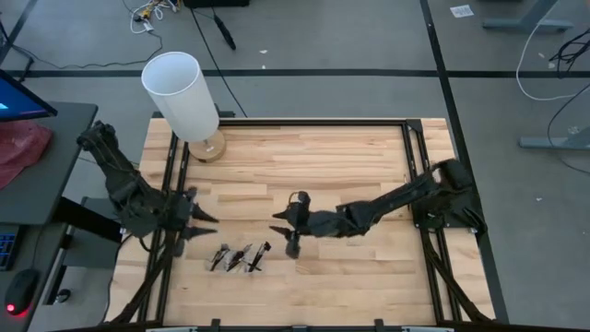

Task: Put items in baskets/containers
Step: Return to Home Position

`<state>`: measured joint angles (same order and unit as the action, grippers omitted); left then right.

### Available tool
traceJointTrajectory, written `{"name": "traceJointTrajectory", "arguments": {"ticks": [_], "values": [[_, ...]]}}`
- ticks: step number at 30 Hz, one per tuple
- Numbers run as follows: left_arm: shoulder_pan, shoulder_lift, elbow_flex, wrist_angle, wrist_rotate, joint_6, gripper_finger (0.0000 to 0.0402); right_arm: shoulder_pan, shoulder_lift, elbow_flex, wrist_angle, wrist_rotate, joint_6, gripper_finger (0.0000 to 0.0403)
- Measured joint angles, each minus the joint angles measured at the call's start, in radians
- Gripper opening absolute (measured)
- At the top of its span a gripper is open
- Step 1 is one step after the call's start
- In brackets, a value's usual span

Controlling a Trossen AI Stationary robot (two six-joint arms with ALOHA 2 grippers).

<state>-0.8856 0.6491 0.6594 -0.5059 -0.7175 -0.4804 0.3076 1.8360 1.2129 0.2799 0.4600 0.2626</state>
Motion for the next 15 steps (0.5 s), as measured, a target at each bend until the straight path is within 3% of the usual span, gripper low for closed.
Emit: {"name": "traceJointTrajectory", "arguments": {"ticks": [5, 8, 12, 15], "values": [[0.001, -0.069, 0.000, -0.157, -0.111, -0.034, 0.0111, -0.055, -0.151, 0.000, -0.320, -0.266, -0.021, 0.0137], [0.001, -0.089, -0.002, -0.190, -0.154, -0.072, 0.0107, -0.069, -0.224, -0.024, -0.414, -0.380, -0.082, 0.0112], [0.001, -0.096, -0.034, -0.184, -0.171, -0.089, 0.0105, -0.069, -0.345, -0.164, -0.382, -0.428, -0.110, 0.0077], [0.001, -0.095, -0.069, -0.183, -0.177, -0.114, 0.0105, -0.070, -0.470, -0.322, -0.336, -0.427, -0.032, 0.0053]]}}
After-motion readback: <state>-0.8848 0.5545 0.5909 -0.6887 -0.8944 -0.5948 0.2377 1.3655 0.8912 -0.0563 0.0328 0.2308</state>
